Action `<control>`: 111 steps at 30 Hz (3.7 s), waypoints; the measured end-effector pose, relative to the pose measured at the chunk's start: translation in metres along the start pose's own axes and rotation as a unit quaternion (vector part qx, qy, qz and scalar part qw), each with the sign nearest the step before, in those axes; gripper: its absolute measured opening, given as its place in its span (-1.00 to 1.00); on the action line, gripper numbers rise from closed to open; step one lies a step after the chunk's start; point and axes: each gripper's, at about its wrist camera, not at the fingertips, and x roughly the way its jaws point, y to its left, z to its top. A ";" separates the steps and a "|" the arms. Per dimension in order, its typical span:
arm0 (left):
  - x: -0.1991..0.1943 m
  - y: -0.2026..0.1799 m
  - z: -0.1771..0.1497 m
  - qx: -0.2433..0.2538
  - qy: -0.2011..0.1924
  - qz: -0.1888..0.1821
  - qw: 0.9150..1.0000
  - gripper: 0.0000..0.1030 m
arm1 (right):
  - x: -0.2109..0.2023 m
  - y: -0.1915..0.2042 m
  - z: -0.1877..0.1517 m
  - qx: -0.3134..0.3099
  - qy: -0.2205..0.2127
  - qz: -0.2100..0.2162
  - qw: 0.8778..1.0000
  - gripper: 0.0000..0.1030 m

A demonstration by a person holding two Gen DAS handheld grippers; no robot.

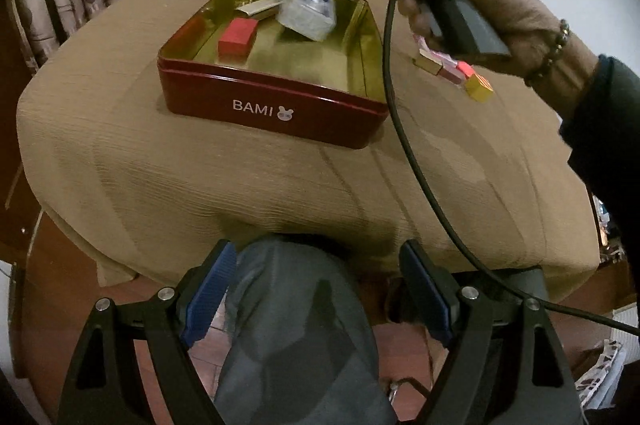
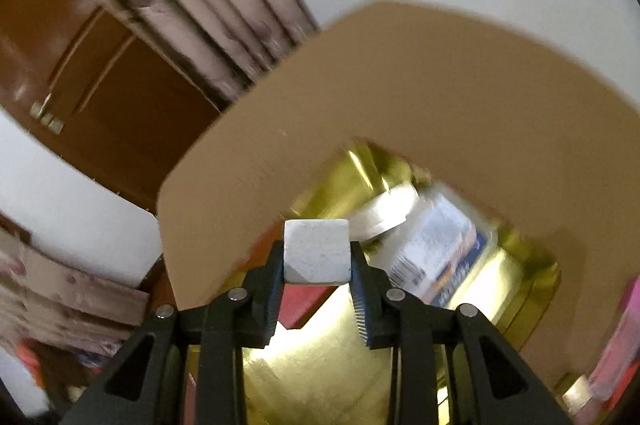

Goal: Organize rigid objects
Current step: 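Carry the white cube into the tin and open the right tool, then withdraw the right tool while the left tool grasps the red-yellow striped cube, then carry the striped cube into the tin and open the left tool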

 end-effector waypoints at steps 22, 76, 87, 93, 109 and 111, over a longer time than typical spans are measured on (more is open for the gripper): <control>0.008 -0.001 0.000 0.007 0.022 -0.010 1.000 0.56 | 0.038 0.035 0.005 -0.032 0.010 -0.108 0.994 0.00; 0.153 -0.266 0.179 0.184 0.016 -0.032 0.982 0.49 | -0.215 -0.227 -0.315 0.202 -0.284 -0.277 0.896 0.29; 0.172 -0.261 0.181 0.186 0.033 -0.030 0.981 0.38 | -0.222 -0.226 -0.320 0.205 -0.297 -0.271 0.892 0.29; 0.186 -0.260 0.186 0.179 0.052 -0.038 0.982 -0.04 | -0.223 -0.225 -0.321 0.208 -0.303 -0.268 0.891 0.29; 0.129 -0.248 0.138 0.175 0.031 -0.039 0.983 -0.49 | -0.227 -0.230 -0.322 0.221 -0.309 -0.266 0.886 0.29; 0.104 -0.230 0.130 0.164 0.026 -0.034 0.985 -0.49 | -0.227 -0.230 -0.321 0.222 -0.308 -0.266 0.886 0.29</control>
